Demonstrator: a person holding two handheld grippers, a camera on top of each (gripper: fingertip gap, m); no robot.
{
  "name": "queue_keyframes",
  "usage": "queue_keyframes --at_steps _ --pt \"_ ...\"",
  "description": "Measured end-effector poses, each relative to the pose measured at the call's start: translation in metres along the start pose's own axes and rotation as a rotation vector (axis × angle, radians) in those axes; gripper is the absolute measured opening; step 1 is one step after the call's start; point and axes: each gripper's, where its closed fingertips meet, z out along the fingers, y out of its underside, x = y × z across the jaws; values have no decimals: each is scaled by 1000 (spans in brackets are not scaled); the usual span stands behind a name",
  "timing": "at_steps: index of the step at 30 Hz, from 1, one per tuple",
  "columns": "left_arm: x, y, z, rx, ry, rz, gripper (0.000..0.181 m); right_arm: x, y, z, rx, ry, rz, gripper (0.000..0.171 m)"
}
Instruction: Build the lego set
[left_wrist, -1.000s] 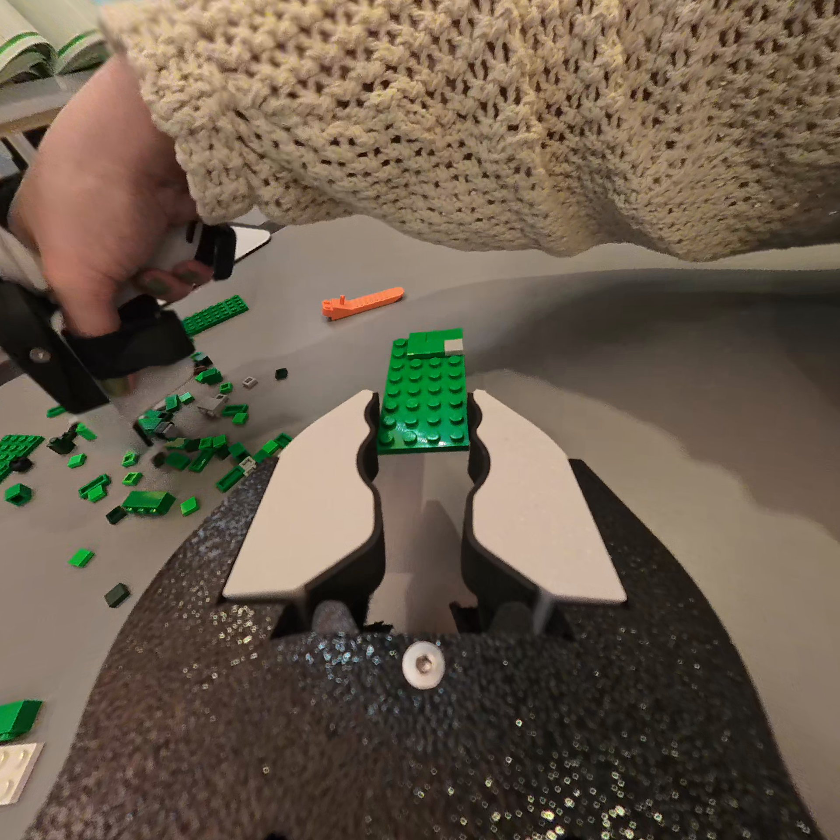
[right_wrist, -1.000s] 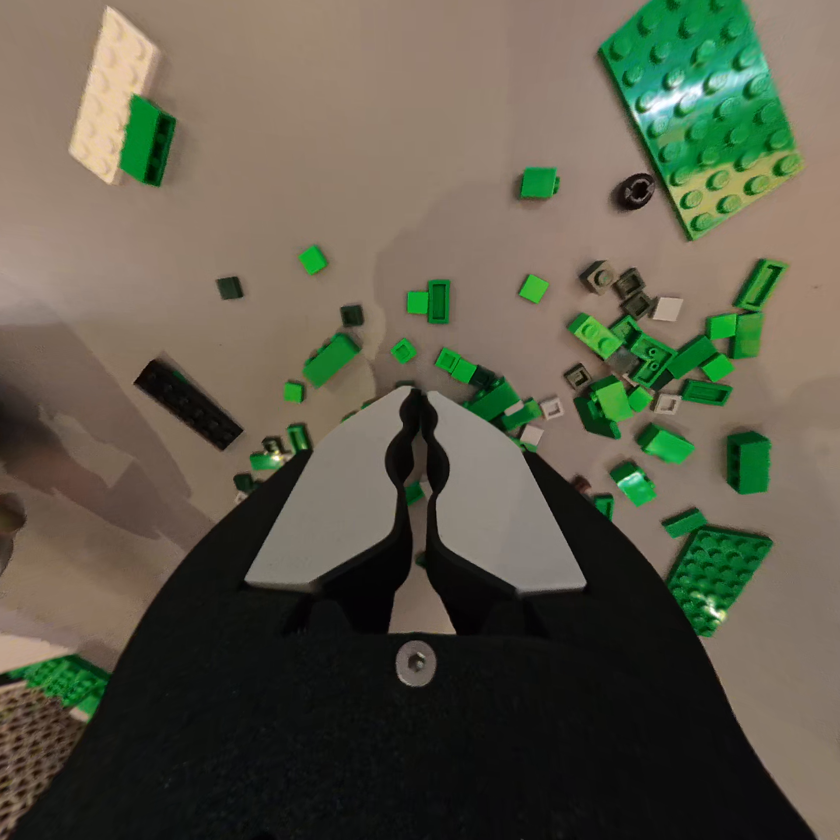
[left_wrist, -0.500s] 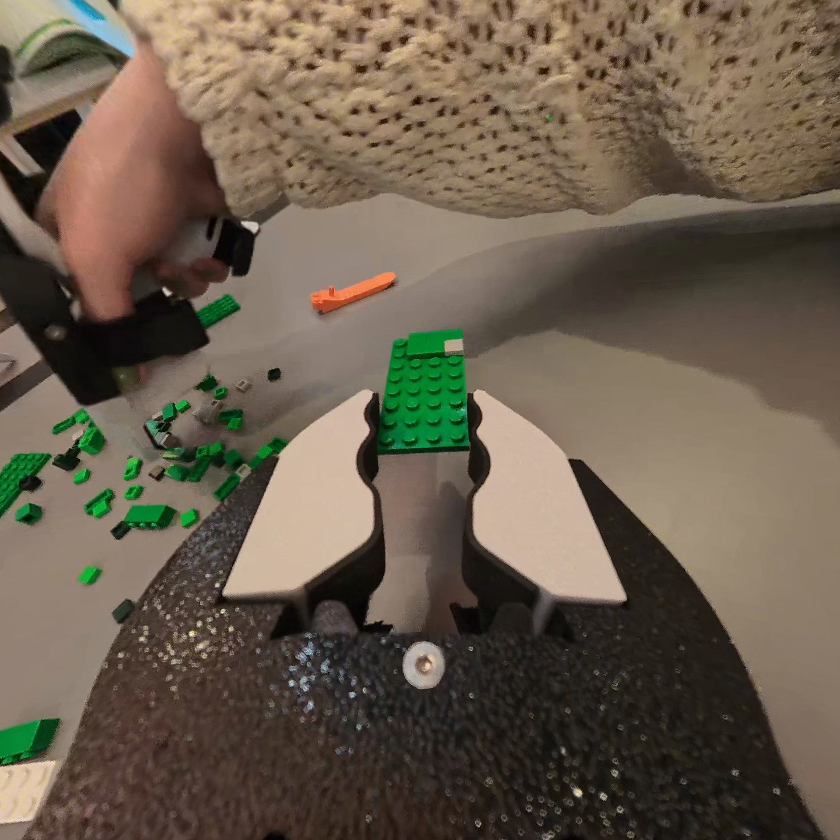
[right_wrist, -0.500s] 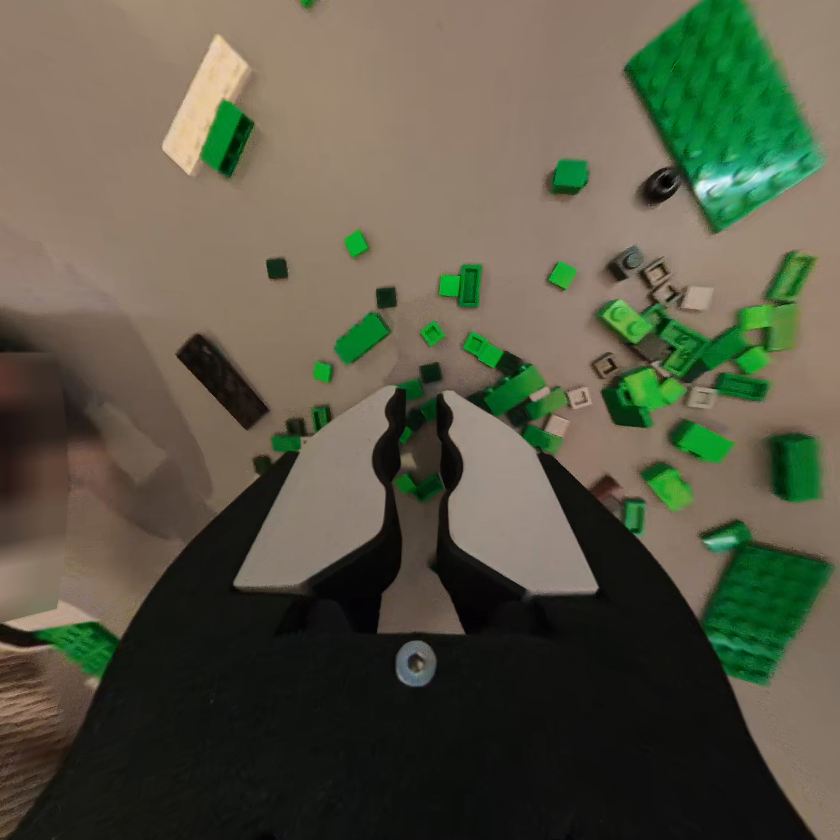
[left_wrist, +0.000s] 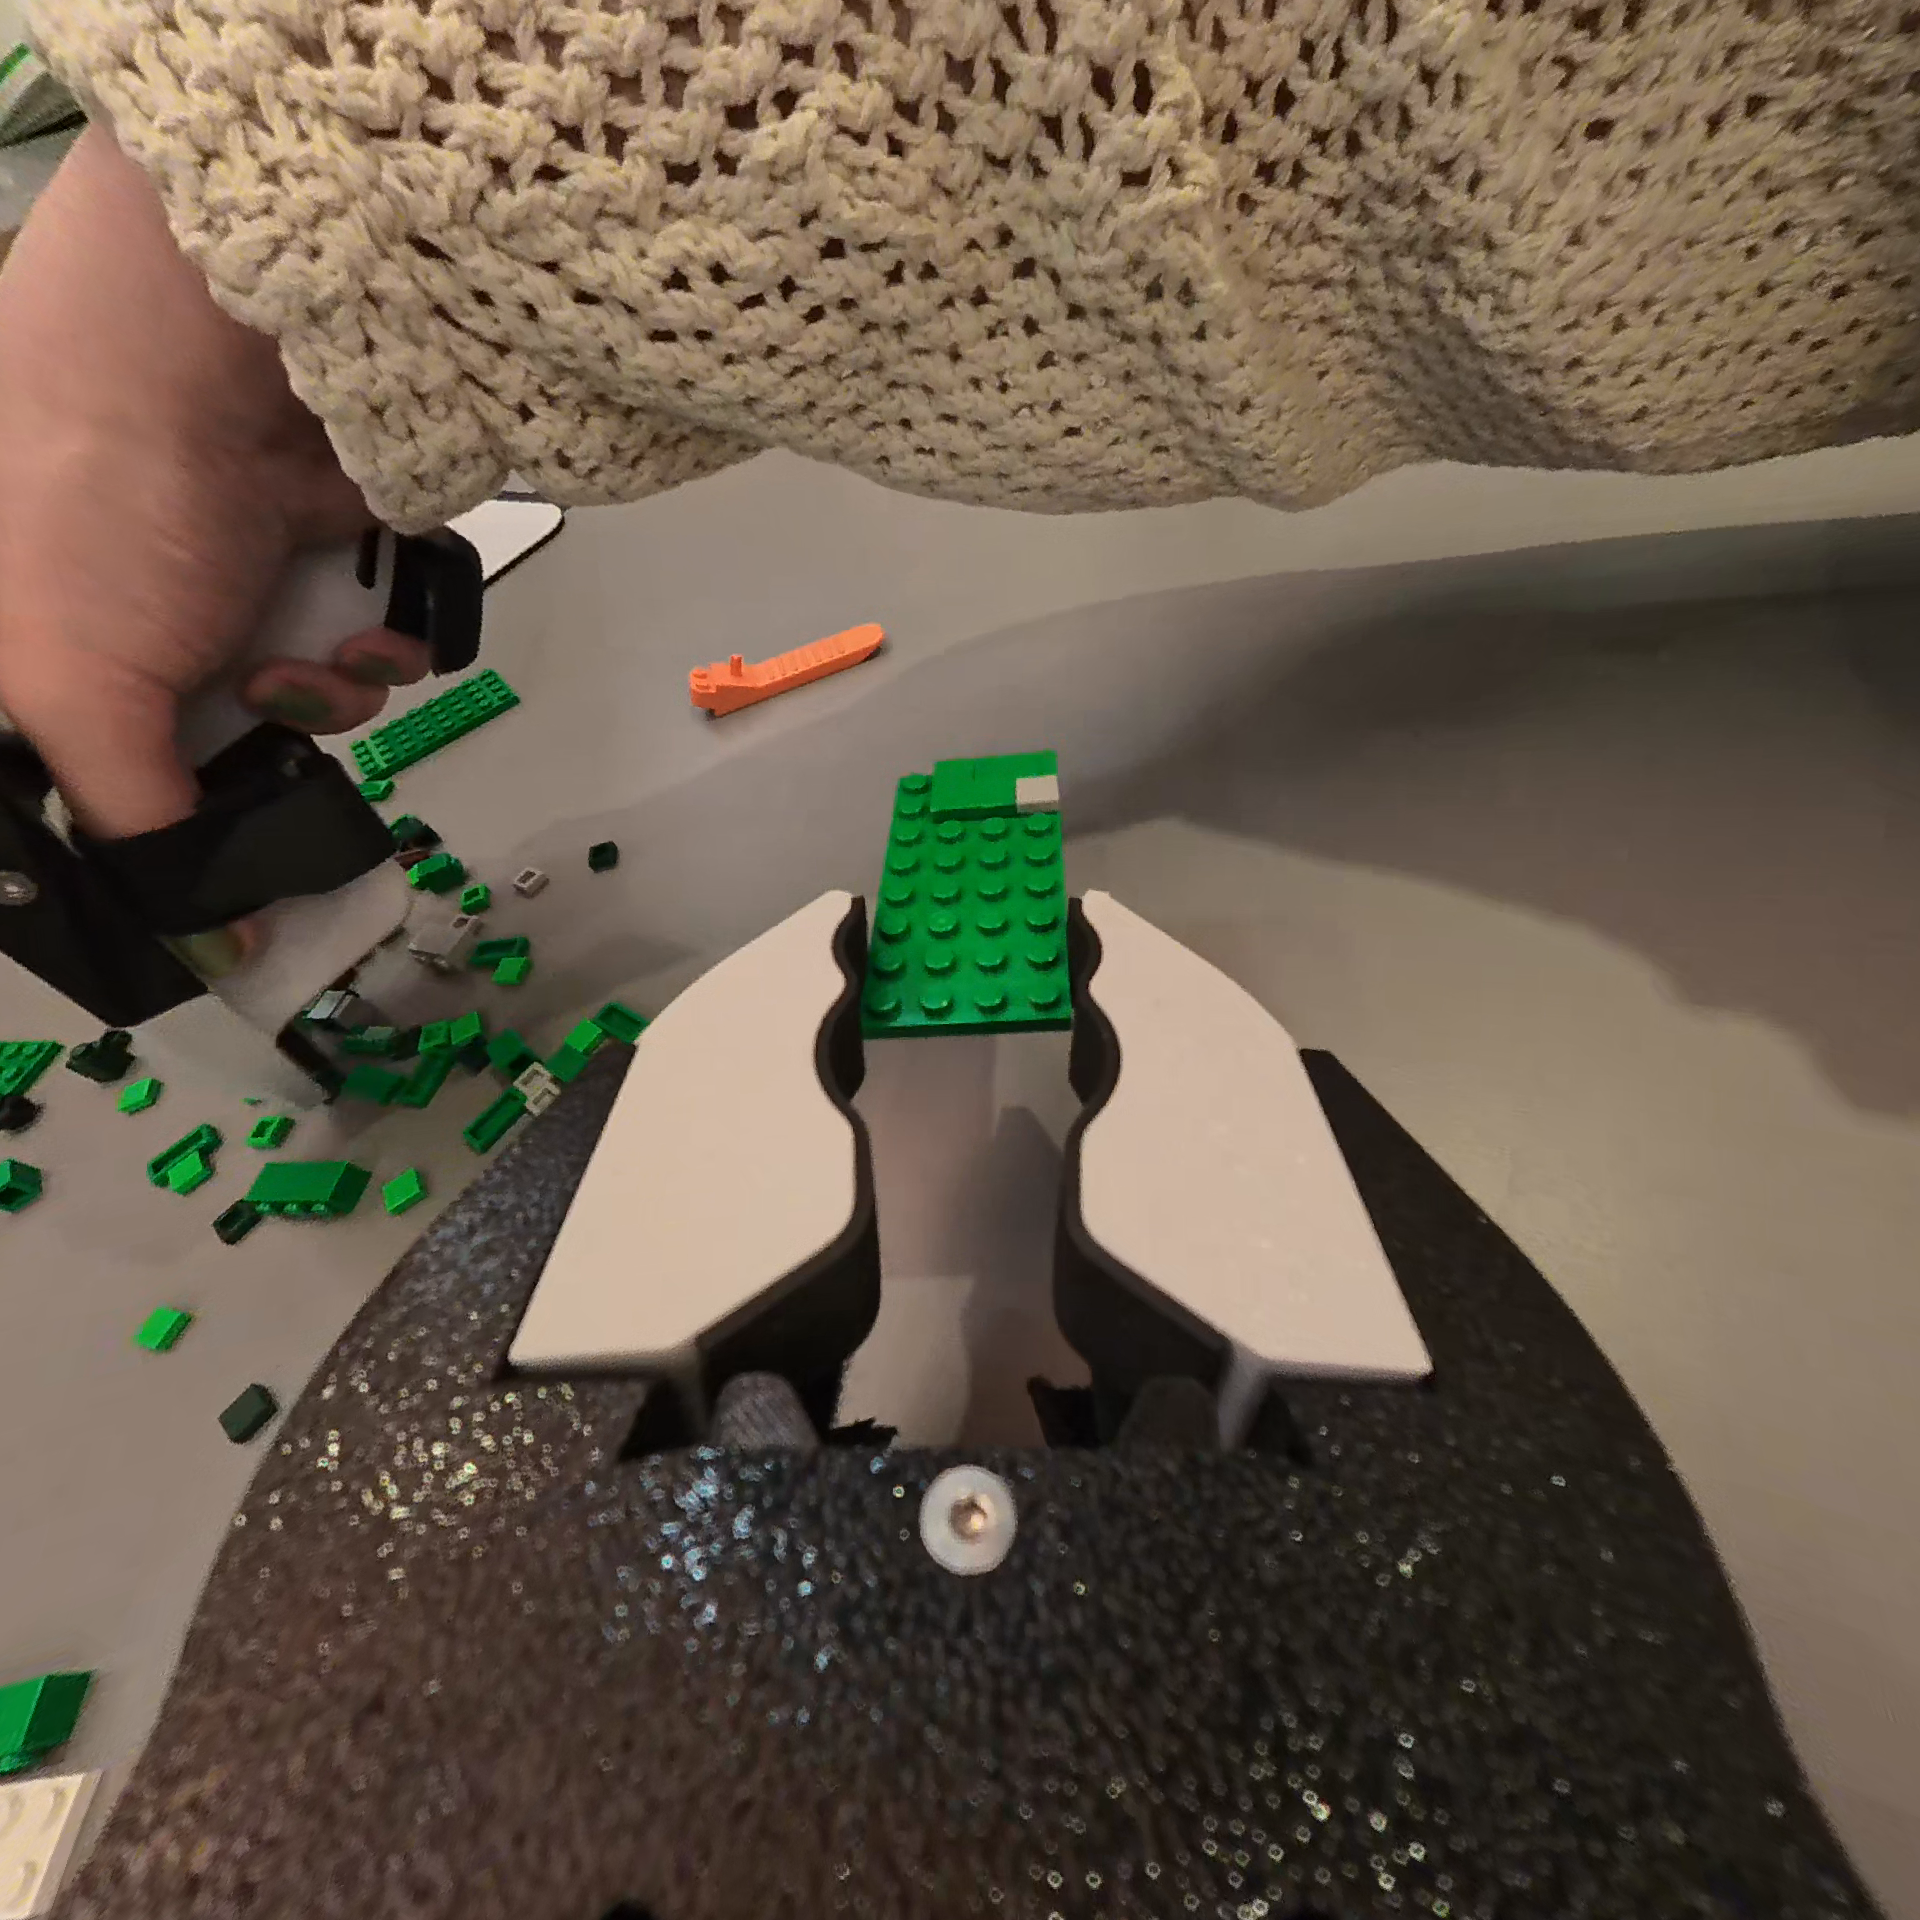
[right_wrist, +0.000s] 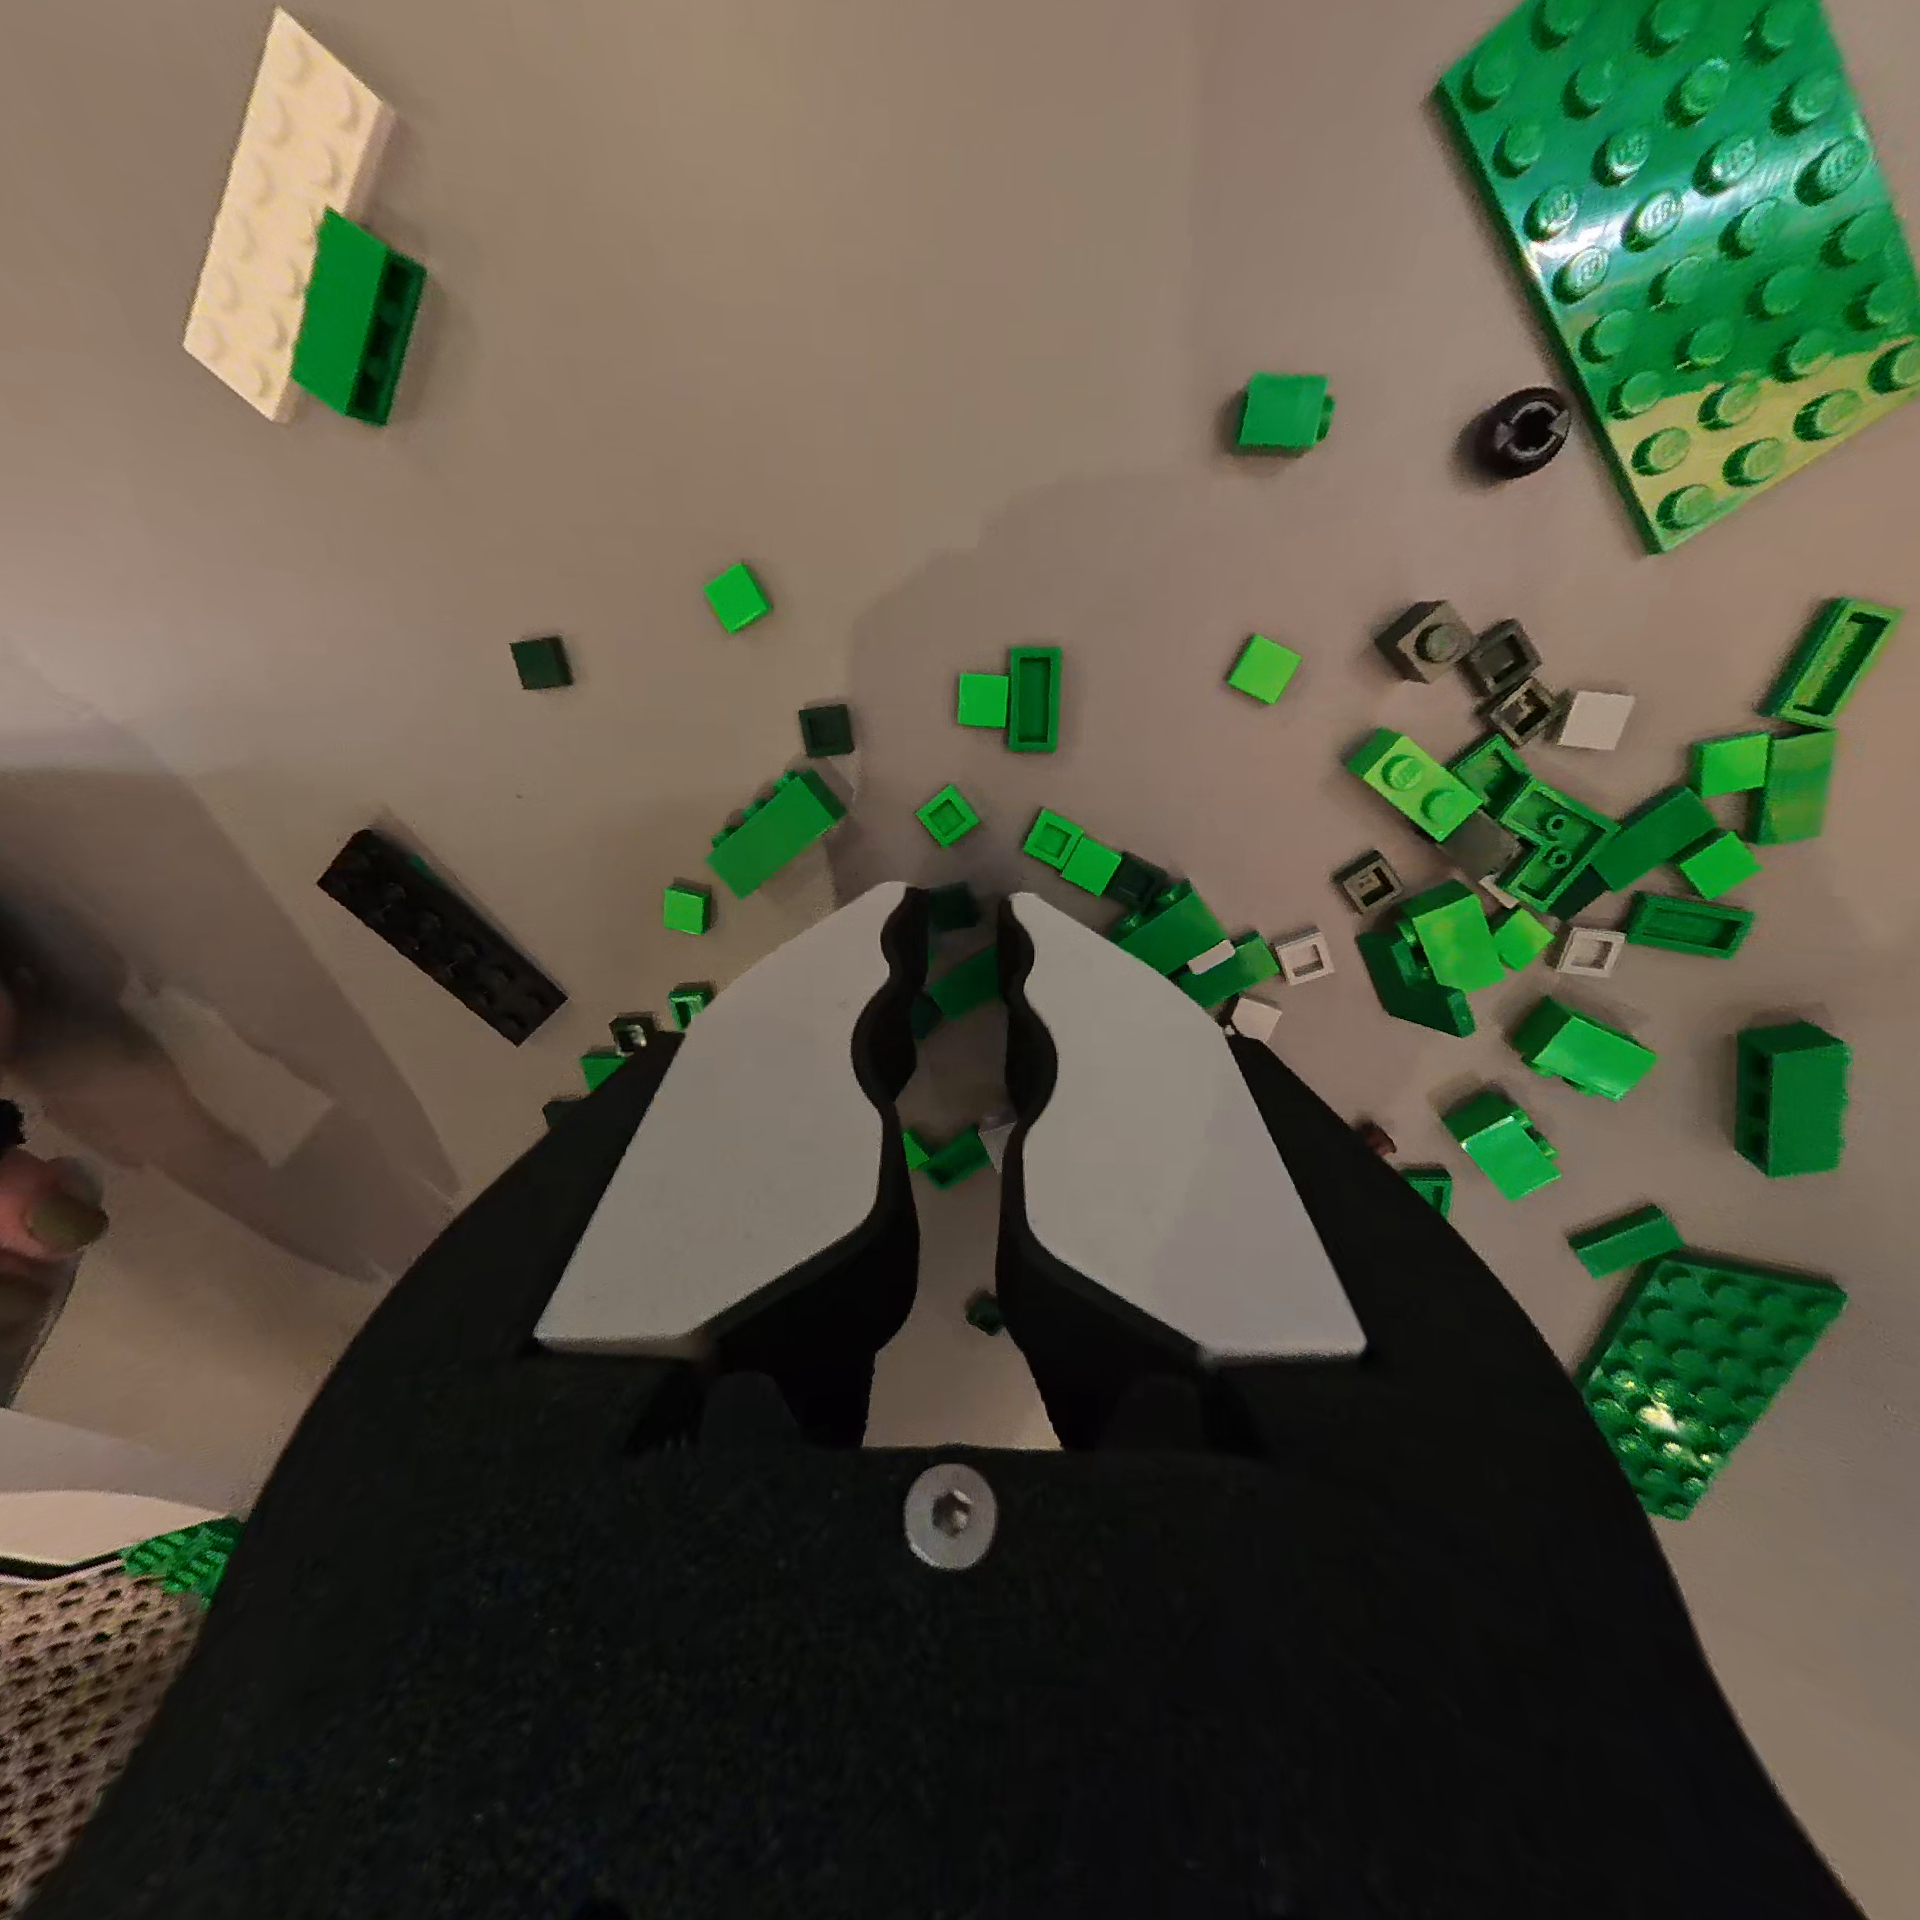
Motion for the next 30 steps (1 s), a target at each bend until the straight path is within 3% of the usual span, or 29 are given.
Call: queue_keyframes --at_steps 11,17,24,27,30 --pt "0 1 1 -4 3 5 36 4 1 2 -46 114 -134 3" --pt "0 0 0 5 1 6 36 -12 11 -23 122 58 -174 3" --pt "-4 -1 1 16 -16 -16 36 -73 84 -79 345 -4 -218 3" --pt "-1 -25 8 115 45 -100 36 -90 121 -96 388 19 -224 3" --pt "5 -41 28 97 68 -2 36 -105 151 -111 440 4 -264 3"
